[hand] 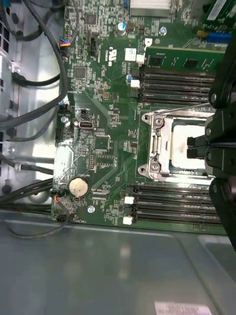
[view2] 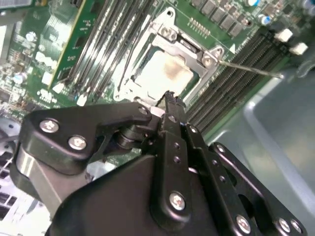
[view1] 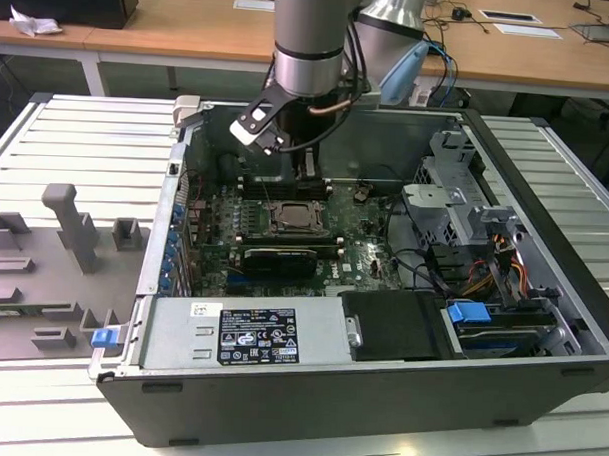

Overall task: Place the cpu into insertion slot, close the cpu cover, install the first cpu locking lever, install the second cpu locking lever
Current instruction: 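Install the first cpu locking lever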

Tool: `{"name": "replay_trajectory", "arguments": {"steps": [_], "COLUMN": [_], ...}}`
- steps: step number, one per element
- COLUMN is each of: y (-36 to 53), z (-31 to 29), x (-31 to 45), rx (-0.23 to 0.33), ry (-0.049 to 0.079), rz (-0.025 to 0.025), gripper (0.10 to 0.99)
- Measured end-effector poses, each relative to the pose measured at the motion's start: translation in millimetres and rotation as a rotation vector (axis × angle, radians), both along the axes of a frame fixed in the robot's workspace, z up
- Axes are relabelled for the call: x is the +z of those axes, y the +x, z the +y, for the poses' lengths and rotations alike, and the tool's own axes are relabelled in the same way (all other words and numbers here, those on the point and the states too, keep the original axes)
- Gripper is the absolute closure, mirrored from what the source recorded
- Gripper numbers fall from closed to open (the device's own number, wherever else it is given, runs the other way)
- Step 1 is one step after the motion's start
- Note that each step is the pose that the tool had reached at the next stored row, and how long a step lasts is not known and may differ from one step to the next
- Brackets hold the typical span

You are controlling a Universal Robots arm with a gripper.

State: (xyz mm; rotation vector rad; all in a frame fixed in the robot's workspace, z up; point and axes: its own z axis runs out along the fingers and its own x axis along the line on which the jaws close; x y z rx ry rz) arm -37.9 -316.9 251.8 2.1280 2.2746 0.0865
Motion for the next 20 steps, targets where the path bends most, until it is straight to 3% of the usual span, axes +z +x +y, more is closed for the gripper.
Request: {"name": "replay_trajectory", "arguments": {"steps": [2, 3, 5, 7, 11, 13, 20], "y": [-0.1, -0.1, 2.2, 2.3, 2.2, 2.2, 2.6], "z": [0.7, 0.9, 0.9, 0.9, 0.9, 1.2, 2.1], "x": [9.4, 17.7, 17.7, 17.5, 17.2, 16.7, 15.8], "rx": [0.000, 0.000, 0.000, 0.045, 0.225, 0.280, 0.379], "ry": [0.000, 0.000, 0.000, -0.001, -0.003, -0.003, -0.004], "rz": [0.0000, 0.0010, 0.0174, 0.0175, 0.0174, 0.0174, 0.0171], "gripper": [0.980, 0.980, 0.980, 0.980, 0.980, 0.980, 0.980]}}
